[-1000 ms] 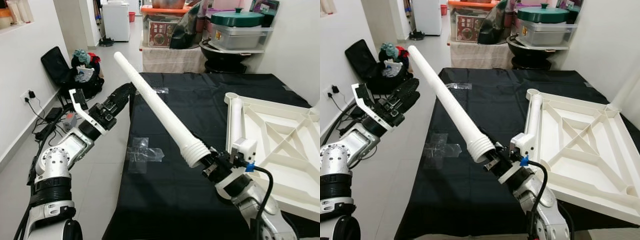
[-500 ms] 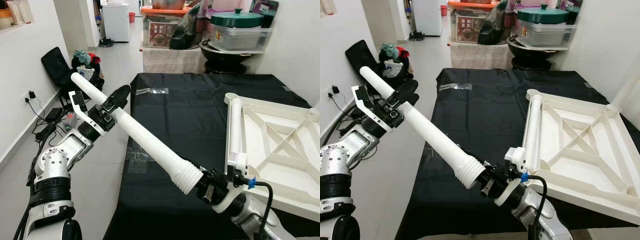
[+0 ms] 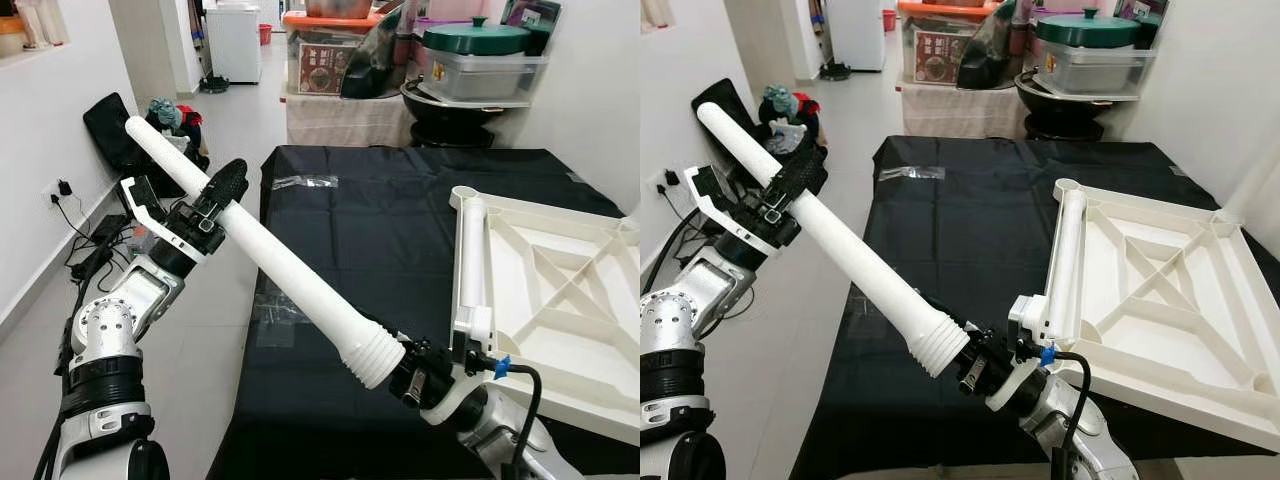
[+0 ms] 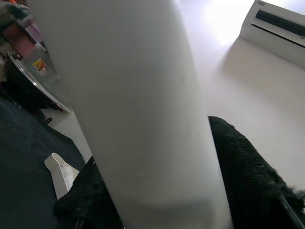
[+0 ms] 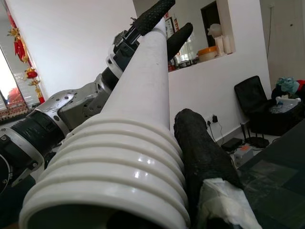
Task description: Building children table
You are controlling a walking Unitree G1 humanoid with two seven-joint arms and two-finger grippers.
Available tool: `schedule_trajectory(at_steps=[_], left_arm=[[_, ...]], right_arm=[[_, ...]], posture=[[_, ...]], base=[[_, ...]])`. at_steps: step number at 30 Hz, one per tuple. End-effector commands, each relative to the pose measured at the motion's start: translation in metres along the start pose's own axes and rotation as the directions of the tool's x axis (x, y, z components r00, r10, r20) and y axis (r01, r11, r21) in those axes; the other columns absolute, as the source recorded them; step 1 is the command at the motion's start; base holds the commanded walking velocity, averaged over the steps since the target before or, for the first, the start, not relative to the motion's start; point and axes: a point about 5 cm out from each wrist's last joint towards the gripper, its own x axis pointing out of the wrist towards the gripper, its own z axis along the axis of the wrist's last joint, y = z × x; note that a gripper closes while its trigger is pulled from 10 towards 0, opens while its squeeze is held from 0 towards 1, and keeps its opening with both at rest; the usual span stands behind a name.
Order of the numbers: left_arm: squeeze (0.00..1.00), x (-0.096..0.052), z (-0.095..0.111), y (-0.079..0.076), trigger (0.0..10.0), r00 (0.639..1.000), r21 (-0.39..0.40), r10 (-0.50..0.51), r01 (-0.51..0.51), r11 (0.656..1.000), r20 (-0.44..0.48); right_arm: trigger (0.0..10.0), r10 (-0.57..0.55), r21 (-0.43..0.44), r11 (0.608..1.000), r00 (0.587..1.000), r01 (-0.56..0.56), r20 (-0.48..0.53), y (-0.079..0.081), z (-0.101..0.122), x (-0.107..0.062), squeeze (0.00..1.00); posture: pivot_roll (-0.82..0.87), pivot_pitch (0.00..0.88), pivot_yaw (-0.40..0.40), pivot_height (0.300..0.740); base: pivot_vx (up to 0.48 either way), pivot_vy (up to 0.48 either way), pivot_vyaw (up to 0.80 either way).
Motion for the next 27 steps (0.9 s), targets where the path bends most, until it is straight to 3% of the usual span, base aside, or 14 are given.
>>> schedule_trajectory(at_steps=[1, 5, 7, 9, 13, 14, 15, 16, 25, 27], left_arm=[[0.0, 0.004, 0.002, -0.005, 0.0, 1.0, 0.024, -0.022, 0.023, 0.999, -0.011], [0.0, 0.005, 0.002, -0.005, 0.0, 1.0, 0.013, -0.018, 0.018, 1.0, -0.008], [0.0, 0.008, 0.002, -0.007, 0.0, 1.0, -0.001, -0.02, 0.02, 1.0, -0.006], [0.0, 0.01, 0.002, -0.008, 0.0, 1.0, -0.005, -0.022, 0.021, 1.0, -0.004], [0.0, 0.011, 0.002, -0.008, 0.0, 1.0, -0.023, -0.018, 0.018, 1.0, 0.006], [0.0, 0.011, 0.0, -0.01, 0.0, 1.0, -0.042, -0.025, 0.025, 0.999, 0.011], [0.0, 0.012, -0.002, -0.012, 0.0, 0.999, -0.058, -0.032, 0.033, 0.998, 0.012], [0.0, 0.013, -0.004, -0.014, 0.0, 0.999, -0.071, -0.039, 0.039, 0.997, 0.009], [0.0, 0.013, -0.011, -0.016, 0.0, 0.999, -0.114, -0.053, 0.053, 0.992, 0.002], [0.0, 0.013, -0.021, -0.019, 0.0, 0.998, -0.143, -0.065, 0.061, 0.988, -0.023]], right_arm=[[0.0, -0.015, -0.009, 1.0, 0.999, 0.015, -0.031, -0.003, -0.004, 0.002, 0.0], [0.0, -0.01, -0.023, 1.0, 0.999, 0.009, -0.035, -0.003, -0.004, 0.002, 0.0], [0.0, -0.044, -0.146, 0.989, 0.996, 0.033, -0.073, -0.009, -0.008, 0.006, 0.0], [0.0, -0.11, -0.305, 0.949, 0.988, 0.074, -0.104, -0.019, -0.01, 0.01, 0.0], [0.0, -0.169, -0.402, 0.908, 0.981, 0.119, -0.093, -0.028, -0.007, 0.012, 0.0], [2.7, -0.192, -0.468, 0.873, 0.978, 0.134, -0.079, -0.034, -0.003, 0.012, 0.0], [0.0, -0.207, -0.513, 0.846, 0.976, 0.146, -0.064, -0.04, 0.001, 0.012, 0.0], [0.0, -0.214, -0.554, 0.818, 0.976, 0.154, -0.046, -0.043, 0.006, 0.013, 0.0], [0.0, -0.207, -0.584, 0.796, 0.978, 0.157, -0.019, -0.047, 0.013, 0.015, 0.0], [0.0, -0.221, -0.606, 0.775, 0.975, 0.18, 0.006, -0.051, 0.019, 0.016, 0.0]], posture=[[0.03, 0.0, -0.035, 0.74], [0.03, 0.0, -0.033, 0.74], [0.03, 0.0, -0.035, 0.74], [0.04, 0.0, -0.037, 0.74], [0.04, 0.0, -0.037, 0.74], [0.04, 0.0, -0.035, 0.74], [0.04, 0.0, -0.034, 0.74], [0.04, 0.0, -0.034, 0.74], [0.04, 0.0, -0.033, 0.74], [0.04, 0.0, -0.035, 0.74]], base=[[0.0, 0.0, 0.0], [0.0, 0.0, 0.0], [0.0, 0.0, 0.0], [0.0, 0.0, 0.0], [0.0, 0.0, 0.0], [0.0, 0.0, 0.0], [0.0, 0.0, 0.0], [0.0, 0.0, 0.0], [0.0, 0.0, 0.0], [0.0, 0.0, 0.0]])
